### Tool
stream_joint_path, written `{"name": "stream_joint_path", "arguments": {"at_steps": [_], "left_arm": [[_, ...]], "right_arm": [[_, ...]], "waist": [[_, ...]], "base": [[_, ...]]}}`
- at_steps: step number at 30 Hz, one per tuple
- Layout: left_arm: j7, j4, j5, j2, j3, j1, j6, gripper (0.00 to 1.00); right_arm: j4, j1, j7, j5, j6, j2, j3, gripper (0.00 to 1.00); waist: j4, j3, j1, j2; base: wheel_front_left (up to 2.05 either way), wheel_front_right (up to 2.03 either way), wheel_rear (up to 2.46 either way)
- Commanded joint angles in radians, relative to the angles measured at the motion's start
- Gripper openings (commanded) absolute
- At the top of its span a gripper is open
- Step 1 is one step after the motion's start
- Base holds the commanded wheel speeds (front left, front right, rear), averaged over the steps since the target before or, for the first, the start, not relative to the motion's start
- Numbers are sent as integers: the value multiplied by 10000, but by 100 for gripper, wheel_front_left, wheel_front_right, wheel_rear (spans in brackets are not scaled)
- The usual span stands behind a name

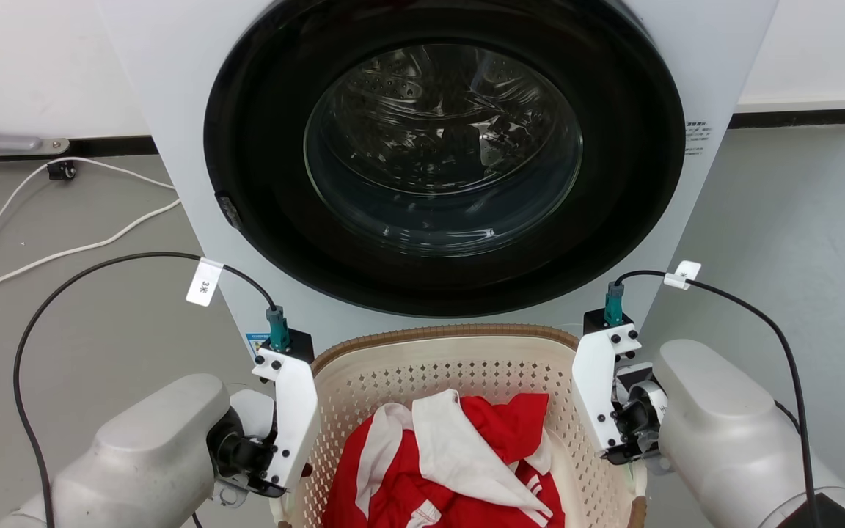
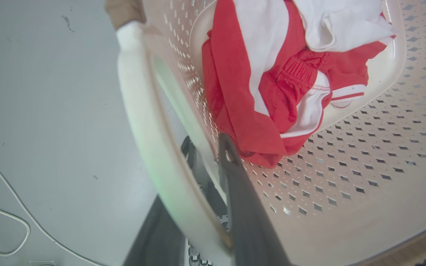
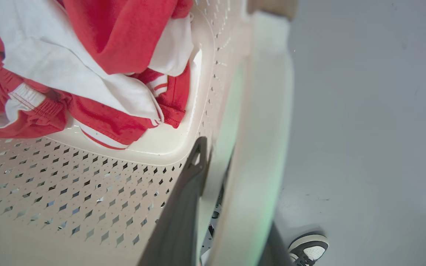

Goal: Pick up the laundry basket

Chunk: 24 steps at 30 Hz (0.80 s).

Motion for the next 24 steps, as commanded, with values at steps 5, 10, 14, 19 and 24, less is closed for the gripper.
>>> {"name": "stream_joint_path", "arguments": {"at_steps": [5,10,14,19,24], "left_arm": [[14,-104,19,-176,5,-124,-118,0],[22,-105,39,-171,5,-94,-118,0],[14,-93,39,-147,5,-71,-118,0],[21,-96,84,-121,4,-47,-118,0],[48,-94,101,-90,4,-68,-118,0]], "right_arm": [[-130,-138,-75,169,41,152,150,0],[-45,-148,-105,232,44,152,234,0],[-40,-167,-119,308,44,152,292,0],[-22,-199,-148,398,44,152,371,0],[47,-244,-163,449,44,151,429,0]], "waist": [[6,11,-1,0],[2,14,-1,0],[-17,11,-1,0],[-42,2,-1,0],[-46,13,-1,0]], "base": [[0,0,0],[0,0,0],[0,0,0],[0,0,0],[0,0,0]]}}
